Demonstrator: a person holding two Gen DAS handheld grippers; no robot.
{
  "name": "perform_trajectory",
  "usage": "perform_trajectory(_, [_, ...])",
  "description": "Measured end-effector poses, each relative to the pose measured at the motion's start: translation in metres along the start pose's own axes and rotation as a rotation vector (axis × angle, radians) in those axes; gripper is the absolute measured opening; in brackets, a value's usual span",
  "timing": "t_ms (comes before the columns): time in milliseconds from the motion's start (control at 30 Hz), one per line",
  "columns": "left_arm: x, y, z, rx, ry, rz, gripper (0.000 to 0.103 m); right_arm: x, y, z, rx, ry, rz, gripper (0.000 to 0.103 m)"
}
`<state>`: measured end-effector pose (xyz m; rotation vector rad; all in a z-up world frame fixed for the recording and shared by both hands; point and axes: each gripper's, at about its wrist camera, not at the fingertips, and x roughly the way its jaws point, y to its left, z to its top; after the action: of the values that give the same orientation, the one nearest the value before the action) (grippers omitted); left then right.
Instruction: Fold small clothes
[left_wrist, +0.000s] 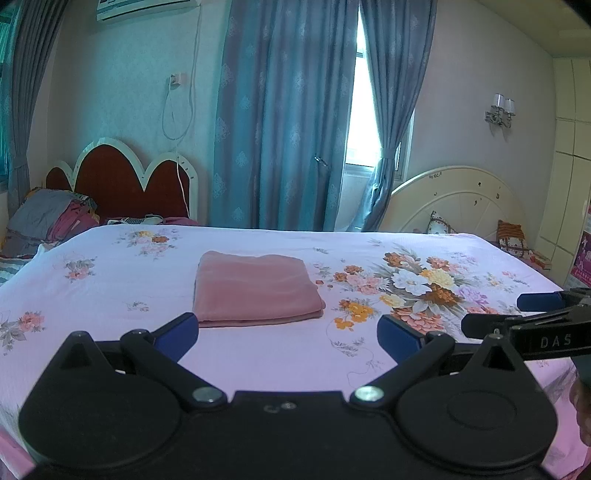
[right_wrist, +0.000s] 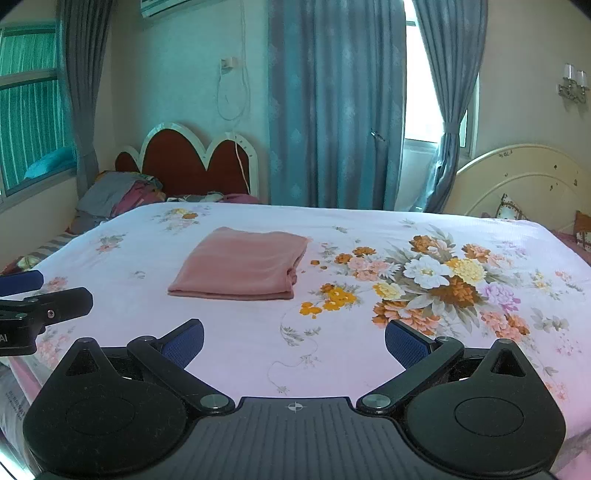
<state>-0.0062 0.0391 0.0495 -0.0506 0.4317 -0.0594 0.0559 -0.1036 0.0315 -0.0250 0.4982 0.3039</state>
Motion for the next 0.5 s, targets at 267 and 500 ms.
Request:
perform_trajectory(267, [-0.0007,-0.0006,0.0015,0.003,-0.002,0.0,0.103,0.0002,-0.0003,0.0005,0.0,-0.002,0.001,0.103])
perform_trajectory(500, [-0.0007,-0.0013,0.0011,0.003,-0.003,0.0,0.103,-0.0007,-0.0006,0.0026,-0.004,-0.007,0.005,0.103])
